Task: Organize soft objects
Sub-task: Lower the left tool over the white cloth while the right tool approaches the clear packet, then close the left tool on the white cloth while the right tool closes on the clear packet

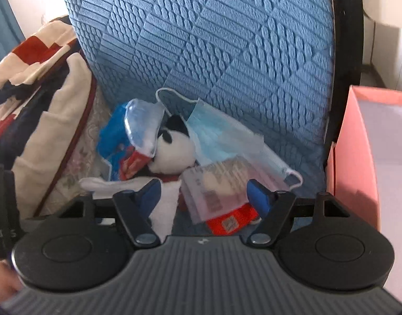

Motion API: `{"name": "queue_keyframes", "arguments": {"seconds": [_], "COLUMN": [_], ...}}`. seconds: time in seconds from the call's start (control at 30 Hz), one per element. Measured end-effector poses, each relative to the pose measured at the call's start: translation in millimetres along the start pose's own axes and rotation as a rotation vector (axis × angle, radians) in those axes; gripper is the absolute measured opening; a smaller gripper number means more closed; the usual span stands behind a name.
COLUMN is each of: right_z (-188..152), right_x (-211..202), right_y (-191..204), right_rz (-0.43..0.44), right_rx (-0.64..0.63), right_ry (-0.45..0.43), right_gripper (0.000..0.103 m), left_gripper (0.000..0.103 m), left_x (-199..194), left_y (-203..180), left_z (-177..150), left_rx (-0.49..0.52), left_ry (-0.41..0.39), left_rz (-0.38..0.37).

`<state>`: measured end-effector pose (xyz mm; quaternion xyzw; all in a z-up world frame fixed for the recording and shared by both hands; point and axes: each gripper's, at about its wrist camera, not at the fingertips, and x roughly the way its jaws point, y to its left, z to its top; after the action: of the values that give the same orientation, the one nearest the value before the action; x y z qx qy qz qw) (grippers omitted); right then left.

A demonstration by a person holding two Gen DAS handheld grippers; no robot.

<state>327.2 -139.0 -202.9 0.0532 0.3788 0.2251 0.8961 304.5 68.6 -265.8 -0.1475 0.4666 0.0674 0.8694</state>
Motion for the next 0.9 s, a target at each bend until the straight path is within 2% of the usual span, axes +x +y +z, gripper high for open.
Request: {"name": "queue_keyframes", "arguments": {"seconds": [0.17, 0.27, 0.4, 0.47, 0.53, 0.67, 0.77, 0.9], "right_z": [-1, -1, -5, -6, -7, -7, -8, -13], "right_x": [15, 25, 35, 40, 41, 44, 46, 51], "right_y": [0, -6, -4, -2, -3, -8, -1, 6], "right_rz": [-0.075, -0.070, -0.104, -0.114, -0.167, -0.118, -0.121, -0.125], "right_rx": [-0.070, -0.058, -0.070, -0.078, -0.070, -0.010, -0.050, -0.070], "right_ry": [-0.032, -0.005, 0.038, 0.058, 0.056, 0.072, 0.082, 0.101], "right_gripper": [0.075, 0.075, 0.075, 0.075, 0.075, 0.075, 0.072, 0.067], "left_gripper": [0.100, 0.099, 0.098, 0.092, 0.086, 0.082, 0.074, 0.057], "left_x": [5, 6, 6, 8, 9, 7, 7, 7], "left_y": [-8, -13, -19, -23, -28, -28, -29, -29], "left_z": [-2, -5, -11, -13, -16, -19, -19, -18], "left_rx": [0.041, 0.073, 0.114, 0.140, 0.178, 0.188, 0.193, 0.191], "left_ry": [-0.017, -0.021, -0.029, -0.041, -0.055, -0.075, -0.087, -0.108], "left_rz": [0.031, 0.042, 0.058, 0.079, 0.109, 0.105, 0.099, 0.098]}}
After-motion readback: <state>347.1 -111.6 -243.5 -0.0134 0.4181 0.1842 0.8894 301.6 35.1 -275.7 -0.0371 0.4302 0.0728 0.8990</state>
